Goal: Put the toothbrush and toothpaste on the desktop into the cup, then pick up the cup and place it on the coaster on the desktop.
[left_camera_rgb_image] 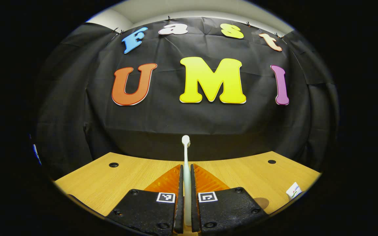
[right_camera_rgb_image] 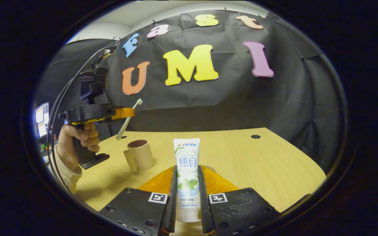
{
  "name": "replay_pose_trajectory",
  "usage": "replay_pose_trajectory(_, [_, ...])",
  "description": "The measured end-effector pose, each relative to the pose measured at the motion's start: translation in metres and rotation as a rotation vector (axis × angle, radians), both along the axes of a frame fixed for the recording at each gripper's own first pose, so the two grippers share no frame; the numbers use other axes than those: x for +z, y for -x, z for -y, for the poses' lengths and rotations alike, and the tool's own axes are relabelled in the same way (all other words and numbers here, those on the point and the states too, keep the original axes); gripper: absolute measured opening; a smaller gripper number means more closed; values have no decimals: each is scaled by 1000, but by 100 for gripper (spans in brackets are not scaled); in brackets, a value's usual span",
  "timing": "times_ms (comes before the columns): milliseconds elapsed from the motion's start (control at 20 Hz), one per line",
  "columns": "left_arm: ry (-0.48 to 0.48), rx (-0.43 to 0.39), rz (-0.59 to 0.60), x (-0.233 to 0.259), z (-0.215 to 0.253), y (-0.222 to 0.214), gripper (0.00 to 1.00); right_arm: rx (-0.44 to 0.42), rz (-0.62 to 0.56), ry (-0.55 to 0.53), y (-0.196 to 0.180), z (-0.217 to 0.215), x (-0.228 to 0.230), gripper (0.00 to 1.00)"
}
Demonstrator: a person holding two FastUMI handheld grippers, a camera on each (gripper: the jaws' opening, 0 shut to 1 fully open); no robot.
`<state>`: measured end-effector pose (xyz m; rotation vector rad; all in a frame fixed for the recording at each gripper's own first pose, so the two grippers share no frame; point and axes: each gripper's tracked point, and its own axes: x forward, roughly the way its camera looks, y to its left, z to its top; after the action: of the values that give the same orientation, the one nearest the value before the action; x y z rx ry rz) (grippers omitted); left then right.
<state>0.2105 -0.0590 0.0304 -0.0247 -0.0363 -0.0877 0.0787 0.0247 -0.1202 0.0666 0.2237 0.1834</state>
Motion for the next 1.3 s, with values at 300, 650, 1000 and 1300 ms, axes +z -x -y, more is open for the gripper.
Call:
replay_pose_trajectory(300, [-3, 0, -6, -7, -3, -8, 12, -12, -18, -9, -6, 6, -10, 31])
replay_pose_trajectory(650, [13, -3, -52, -19, -5, -9, 13, -23, -23, -4, -6, 8, -11, 31])
replay_pose_trajectory(1000, [-5, -15, -128, -37, -7, 7, 91, -32, 7, -4, -3, 3, 2, 31])
replay_pose_trajectory(1300, [7, 5, -124, -42, -32, 28, 100, -3, 18, -25, -10, -22, 20, 31])
